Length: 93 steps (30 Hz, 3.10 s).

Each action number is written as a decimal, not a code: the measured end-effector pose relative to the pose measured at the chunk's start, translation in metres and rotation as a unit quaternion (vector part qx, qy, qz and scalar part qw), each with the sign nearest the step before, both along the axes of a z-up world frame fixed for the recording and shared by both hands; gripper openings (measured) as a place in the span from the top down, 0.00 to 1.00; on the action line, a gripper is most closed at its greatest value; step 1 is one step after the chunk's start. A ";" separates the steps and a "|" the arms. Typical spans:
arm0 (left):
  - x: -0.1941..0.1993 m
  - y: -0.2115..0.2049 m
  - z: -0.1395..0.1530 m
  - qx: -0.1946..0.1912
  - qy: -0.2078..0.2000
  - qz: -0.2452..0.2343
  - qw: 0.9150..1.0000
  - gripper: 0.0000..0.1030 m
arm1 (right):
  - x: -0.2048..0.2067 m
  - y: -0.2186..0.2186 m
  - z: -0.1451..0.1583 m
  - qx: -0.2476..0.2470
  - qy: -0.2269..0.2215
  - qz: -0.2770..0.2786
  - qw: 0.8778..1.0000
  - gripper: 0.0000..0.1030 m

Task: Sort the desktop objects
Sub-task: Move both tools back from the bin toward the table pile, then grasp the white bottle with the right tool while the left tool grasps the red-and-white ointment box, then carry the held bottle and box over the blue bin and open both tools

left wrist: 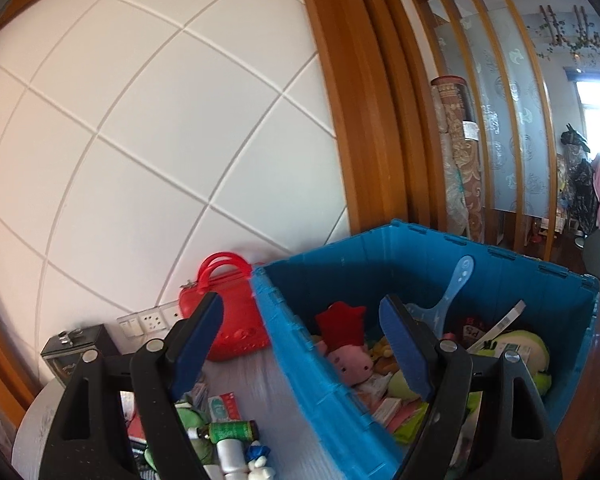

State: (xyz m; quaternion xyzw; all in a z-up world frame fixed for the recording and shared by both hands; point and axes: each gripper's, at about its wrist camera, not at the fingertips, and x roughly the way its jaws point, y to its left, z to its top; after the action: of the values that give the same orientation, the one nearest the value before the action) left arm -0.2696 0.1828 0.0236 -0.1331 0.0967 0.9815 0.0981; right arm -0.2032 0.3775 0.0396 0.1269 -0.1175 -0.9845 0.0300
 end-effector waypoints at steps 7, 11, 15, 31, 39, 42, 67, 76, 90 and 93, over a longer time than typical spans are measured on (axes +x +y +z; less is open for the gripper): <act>0.022 -0.096 -0.017 -0.017 0.013 0.044 0.999 0.22 | 0.000 -0.063 -0.006 0.000 -0.002 0.026 1.000 0.05; 0.035 -0.180 -0.044 -0.031 0.003 0.110 0.993 0.22 | 0.003 -0.108 -0.017 0.018 -0.003 0.049 0.999 0.02; 0.036 -0.273 -0.083 -0.046 -0.042 0.177 0.982 0.22 | -0.007 -0.151 -0.037 0.033 -0.023 0.070 0.997 0.01; 0.014 -0.349 -0.188 -0.019 -0.133 0.207 0.969 0.22 | -0.144 -0.307 -0.221 0.111 -0.250 0.220 0.936 0.27; -0.017 -0.343 -0.242 -0.029 -0.196 0.184 0.963 0.22 | -0.207 -0.348 -0.336 0.122 -0.380 0.245 0.883 0.34; -0.030 -0.344 -0.257 -0.014 -0.224 0.179 0.958 0.22 | -0.225 -0.350 -0.359 0.099 -0.413 0.249 0.870 0.40; -0.093 -0.249 -0.378 0.073 -0.374 0.195 0.904 0.23 | -0.202 -0.283 -0.332 0.090 -0.365 0.265 0.888 0.58; -0.055 -0.289 -0.348 0.050 -0.342 0.160 0.925 0.60 | -0.189 -0.286 -0.311 0.097 -0.332 0.272 0.898 0.58; -0.018 -0.263 -0.149 -0.051 -0.096 0.121 0.987 0.60 | -0.116 -0.300 -0.173 0.113 -0.166 0.236 0.951 0.58; -0.018 -0.240 -0.112 -0.045 -0.053 0.092 0.993 0.60 | -0.093 -0.283 -0.132 0.108 -0.122 0.198 0.967 0.58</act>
State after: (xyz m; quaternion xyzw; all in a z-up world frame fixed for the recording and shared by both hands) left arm -0.2871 -0.0571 -0.0882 -0.1980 0.1228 0.9725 0.0063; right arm -0.2965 0.0943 -0.0920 0.2696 0.0143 -0.9428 0.1955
